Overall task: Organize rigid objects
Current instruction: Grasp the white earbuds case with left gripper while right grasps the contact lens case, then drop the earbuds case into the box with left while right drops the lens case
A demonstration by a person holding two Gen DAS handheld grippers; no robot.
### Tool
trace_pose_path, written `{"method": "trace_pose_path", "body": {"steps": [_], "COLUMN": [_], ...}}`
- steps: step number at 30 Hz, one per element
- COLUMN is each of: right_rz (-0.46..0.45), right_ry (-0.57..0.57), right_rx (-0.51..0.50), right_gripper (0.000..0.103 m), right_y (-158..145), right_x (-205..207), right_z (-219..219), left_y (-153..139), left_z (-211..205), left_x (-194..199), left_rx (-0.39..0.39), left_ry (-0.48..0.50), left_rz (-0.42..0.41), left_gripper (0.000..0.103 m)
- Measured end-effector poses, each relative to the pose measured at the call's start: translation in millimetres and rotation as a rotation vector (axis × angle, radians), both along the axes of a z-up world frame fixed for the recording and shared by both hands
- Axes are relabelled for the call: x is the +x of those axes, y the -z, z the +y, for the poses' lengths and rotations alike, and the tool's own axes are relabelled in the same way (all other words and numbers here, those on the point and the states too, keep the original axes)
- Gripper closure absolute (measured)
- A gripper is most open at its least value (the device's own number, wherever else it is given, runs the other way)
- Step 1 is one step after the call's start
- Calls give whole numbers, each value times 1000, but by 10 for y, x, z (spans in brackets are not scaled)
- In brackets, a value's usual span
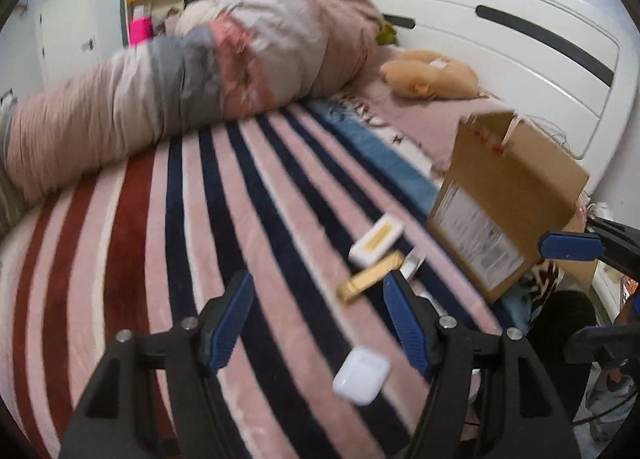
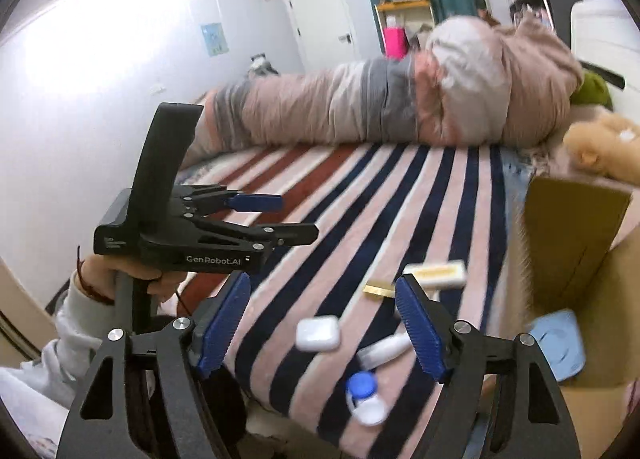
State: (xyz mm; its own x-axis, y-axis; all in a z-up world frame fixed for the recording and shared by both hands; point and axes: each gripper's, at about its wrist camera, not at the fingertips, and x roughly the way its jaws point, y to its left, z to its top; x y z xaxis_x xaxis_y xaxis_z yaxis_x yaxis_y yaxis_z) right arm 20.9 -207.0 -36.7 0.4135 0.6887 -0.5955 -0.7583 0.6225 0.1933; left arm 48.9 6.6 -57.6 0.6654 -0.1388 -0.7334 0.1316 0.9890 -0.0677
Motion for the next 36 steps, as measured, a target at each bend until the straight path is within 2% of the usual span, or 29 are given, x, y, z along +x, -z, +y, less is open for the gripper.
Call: {"method": "trace_pose_path", "body": {"steps": [3, 5, 8, 11, 14, 16, 17, 21, 24, 28, 36], "right_rz": [36, 85, 110, 133, 109, 105, 105, 58, 45, 36, 41], "right_ry": [18, 34, 75, 69, 71, 66, 57, 42, 30, 38, 56], "right_rx": [-48, -73, -144, -214, -278, -297, -298, -331, -334, -331, -313], "right_gripper": [30, 31, 34, 41, 43, 55, 57, 68, 72, 75, 75], "right_y": [270, 487, 796, 1096, 1267, 1323, 1332, 1336, 1329, 1327, 1307], "right_x": [-49, -58, -66, -76, -72, -55, -50, -80, -87, -88, -42], "right_z": [78, 51, -1, -50, -75, -79, -85, -72, -61, -37, 27], "left_y": [283, 434, 632, 751, 870, 940, 979, 1027, 1079, 1091, 1055], "left_z": [76, 37, -80, -264, -375, -392, -395, -396, -433, -493, -449], "left_x": [-30, -22, -5, -33, -49, -33, -23, 9, 23, 7, -10], "left_rx": [-45, -53, -78, -12, 7, 45, 59, 35, 42, 88, 72], "left_ry": [23, 44, 94, 145, 196, 183, 176, 192, 216, 222, 211], "left_rz": [44, 70, 129, 158, 197, 217, 231, 263, 283, 269, 247], "left_gripper": [39, 39, 39, 39, 39, 39, 40, 46, 55, 57, 58]}}
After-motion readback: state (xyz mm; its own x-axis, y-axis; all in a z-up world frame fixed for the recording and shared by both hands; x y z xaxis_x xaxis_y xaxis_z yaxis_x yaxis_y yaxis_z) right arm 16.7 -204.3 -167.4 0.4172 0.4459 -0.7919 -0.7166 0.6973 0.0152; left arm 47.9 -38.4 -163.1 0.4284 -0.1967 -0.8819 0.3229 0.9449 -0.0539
